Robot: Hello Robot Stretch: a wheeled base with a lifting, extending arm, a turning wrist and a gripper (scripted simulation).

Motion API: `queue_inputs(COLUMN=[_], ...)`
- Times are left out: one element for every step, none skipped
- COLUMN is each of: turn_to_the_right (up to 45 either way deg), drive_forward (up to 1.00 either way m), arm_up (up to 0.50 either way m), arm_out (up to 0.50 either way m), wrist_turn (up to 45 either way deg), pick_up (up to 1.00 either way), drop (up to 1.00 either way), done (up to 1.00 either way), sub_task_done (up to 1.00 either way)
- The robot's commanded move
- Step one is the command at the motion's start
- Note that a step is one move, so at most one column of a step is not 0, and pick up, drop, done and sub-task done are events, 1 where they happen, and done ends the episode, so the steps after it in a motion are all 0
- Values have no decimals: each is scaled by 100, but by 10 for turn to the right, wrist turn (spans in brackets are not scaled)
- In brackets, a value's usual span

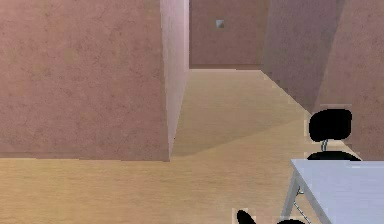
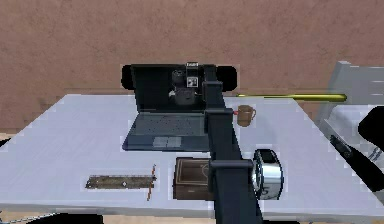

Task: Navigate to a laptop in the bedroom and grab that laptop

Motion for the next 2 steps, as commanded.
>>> queue_inputs(turn_to_the_right=[0, 0], drive_forward=[0, 0], arm_up=[-30, 0], arm_out=[0, 0], wrist_turn=[0, 0], pick_up=[0, 100], drop=[0, 0], done=[0, 0], sub_task_done=[0, 0])
